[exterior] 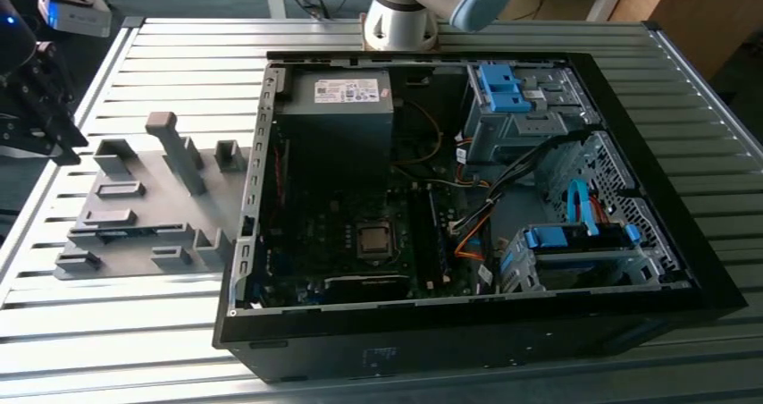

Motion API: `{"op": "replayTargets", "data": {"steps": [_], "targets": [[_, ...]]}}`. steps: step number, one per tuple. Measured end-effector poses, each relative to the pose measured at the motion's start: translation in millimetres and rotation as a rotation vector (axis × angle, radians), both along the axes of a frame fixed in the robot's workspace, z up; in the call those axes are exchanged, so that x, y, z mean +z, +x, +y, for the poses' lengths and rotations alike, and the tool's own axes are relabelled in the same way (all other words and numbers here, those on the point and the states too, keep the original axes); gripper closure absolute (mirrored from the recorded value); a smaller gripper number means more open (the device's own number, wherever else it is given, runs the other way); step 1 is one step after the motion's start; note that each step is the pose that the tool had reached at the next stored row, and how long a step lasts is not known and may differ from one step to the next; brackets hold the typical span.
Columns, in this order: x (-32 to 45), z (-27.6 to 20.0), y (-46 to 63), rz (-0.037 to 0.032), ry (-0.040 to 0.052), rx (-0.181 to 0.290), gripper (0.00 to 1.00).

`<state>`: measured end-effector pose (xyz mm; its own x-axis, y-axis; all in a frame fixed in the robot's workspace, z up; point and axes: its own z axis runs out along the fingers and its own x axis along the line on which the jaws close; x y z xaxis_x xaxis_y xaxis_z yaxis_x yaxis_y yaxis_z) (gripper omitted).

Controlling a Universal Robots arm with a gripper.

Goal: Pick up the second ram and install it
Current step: 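Pick up the second ram and move it above second insertion slot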

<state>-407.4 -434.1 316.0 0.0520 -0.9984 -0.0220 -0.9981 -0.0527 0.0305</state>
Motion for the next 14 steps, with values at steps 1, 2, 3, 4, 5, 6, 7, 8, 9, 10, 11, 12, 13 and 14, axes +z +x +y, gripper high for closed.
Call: {"op": "replayTargets", "data": {"steps": [1, 2, 3, 4, 5, 6, 7, 8, 9, 10, 11, 12, 13, 14], "targets": [[-0.6, 0.0, 0.0, -0.0002, 0.0002, 0.000, 0.67], [-1.1, 0.0, 0.0, -0.0001, 0.0001, 0.000, 0.67], [-1.6, 0.0, 0.0, 0.0000, 0.0000, 0.000, 0.67], [-2.2, 0.0, 0.0, 0.0000, 0.0000, 0.000, 0.67], [-2.8, 0.0, 0.0, 0.0000, 0.0000, 0.000, 0.67], [-3.3, 0.0, 0.0, 0.0000, 0.0000, 0.000, 0.67], [-3.9, 0.0, 0.0, 0.0001, 0.0000, 0.000, 0.67], [-4.4, 0.0, 0.0, 0.0000, 0.0000, 0.000, 0.67], [-4.9, 0.0, 0.0, 0.0000, 0.0000, 0.000, 0.67], [-5.5, 0.0, 0.0, 0.0000, 0.0000, 0.000, 0.67], [-5.9, 0.0, 0.0, 0.0001, 0.0000, 0.000, 0.67], [-6.2, 0.0, 0.0, 0.0002, -0.0001, 0.000, 0.67], [-6.6, 0.0, 0.0, 0.0001, 0.0000, 0.000, 0.67], [-7.0, 0.0, 0.0, 0.0001, 0.0001, 0.000, 0.67]]}}
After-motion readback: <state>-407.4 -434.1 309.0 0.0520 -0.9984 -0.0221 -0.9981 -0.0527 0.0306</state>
